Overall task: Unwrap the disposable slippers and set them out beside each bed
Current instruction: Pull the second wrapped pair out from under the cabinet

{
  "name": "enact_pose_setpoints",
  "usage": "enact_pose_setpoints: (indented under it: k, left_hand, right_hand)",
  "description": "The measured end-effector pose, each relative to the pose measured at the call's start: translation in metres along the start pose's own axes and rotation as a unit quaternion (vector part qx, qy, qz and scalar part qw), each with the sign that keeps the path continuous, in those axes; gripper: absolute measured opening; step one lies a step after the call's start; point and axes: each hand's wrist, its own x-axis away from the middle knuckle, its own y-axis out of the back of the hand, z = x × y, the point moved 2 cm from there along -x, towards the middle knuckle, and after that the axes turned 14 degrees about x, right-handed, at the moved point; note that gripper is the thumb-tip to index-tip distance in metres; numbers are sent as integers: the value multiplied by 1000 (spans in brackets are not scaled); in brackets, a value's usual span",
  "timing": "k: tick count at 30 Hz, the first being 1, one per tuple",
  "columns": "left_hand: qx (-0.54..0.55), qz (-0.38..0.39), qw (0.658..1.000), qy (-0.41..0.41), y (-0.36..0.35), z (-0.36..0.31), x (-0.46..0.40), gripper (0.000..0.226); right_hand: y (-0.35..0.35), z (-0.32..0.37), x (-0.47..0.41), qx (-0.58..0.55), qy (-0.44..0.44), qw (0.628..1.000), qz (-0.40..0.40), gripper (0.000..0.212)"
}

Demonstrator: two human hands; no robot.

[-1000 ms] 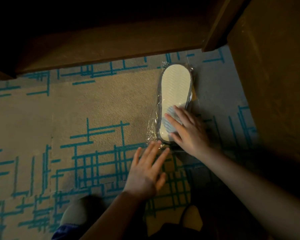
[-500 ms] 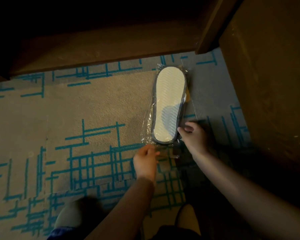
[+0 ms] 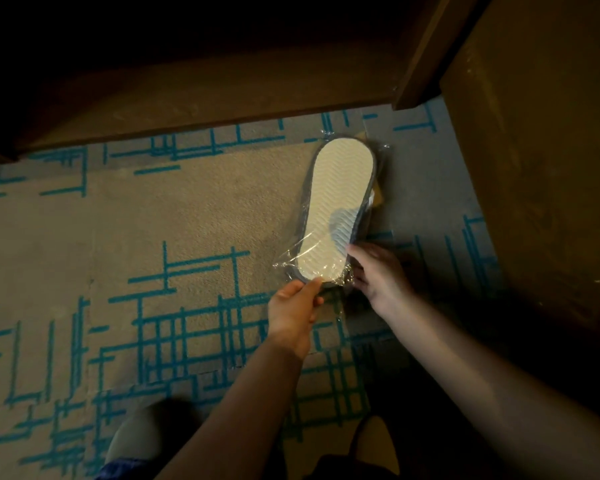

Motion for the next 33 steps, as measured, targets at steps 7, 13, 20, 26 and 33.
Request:
enact_pose_setpoints:
  k: [7, 13, 20, 26, 33]
  left_hand:
    - [42, 84, 993, 78, 19, 10, -9, 6]
    - [143, 83, 979, 117, 36, 14, -9, 16]
    - [161, 85, 975, 126, 35, 24, -7, 12]
    - [129, 73, 983, 108, 51, 31, -11, 10]
    - [74, 59, 993, 76, 70, 35, -13, 10]
  right_hand:
    - [15, 32, -17, -123, -21, 992, 10, 4]
    - [27, 68, -39, -127, 52, 989, 49, 43]
    - [14, 26, -35, 5, -46, 998, 33, 8]
    - [13, 58, -43, -55, 36, 997, -28, 22]
    - [9, 132, -46, -63, 155, 981, -95, 23]
